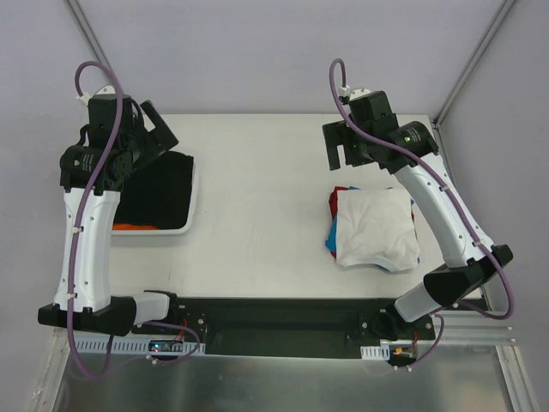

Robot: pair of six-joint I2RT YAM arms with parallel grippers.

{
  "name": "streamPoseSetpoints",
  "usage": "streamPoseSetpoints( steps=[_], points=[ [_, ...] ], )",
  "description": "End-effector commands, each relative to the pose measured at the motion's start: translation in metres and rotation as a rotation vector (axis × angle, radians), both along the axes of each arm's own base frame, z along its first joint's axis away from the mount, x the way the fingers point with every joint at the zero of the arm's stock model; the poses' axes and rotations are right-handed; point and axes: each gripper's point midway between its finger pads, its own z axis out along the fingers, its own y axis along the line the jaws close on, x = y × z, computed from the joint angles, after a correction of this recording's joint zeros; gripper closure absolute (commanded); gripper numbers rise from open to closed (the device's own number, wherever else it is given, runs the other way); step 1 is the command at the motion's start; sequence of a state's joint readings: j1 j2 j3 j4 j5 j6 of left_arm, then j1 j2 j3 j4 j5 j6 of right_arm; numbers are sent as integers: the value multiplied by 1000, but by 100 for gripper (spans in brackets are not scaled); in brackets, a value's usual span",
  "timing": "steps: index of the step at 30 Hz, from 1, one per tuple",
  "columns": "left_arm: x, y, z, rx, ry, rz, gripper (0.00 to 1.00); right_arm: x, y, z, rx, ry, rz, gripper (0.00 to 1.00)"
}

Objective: Fold and stack the t-shirts

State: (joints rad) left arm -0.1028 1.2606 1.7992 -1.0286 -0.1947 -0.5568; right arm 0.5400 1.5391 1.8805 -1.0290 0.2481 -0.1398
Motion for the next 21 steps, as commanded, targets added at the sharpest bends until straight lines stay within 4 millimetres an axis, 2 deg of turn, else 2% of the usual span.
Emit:
streamPoseSetpoints(
  steps=[1, 12, 15, 18, 20, 21],
  points=[
    [-5, 10, 8, 27, -45, 29, 1, 3, 3, 13, 29, -30, -3, 4],
    [-4, 9, 8, 33, -45, 21, 1, 2, 6, 6, 36, 4, -7, 4],
    [0, 6, -4, 23, -11, 15, 1, 2, 4, 5, 29, 11, -16, 4],
    [5, -1, -49, 22, 144, -28, 1, 6, 0, -4, -11, 38, -53, 4],
    [4, -1, -95, 29, 318, -20, 1, 3, -3, -12, -42, 91, -61, 4],
    [1, -1, -108, 22, 378, -1, 1, 5, 1, -19, -54, 121, -51, 4]
  ],
)
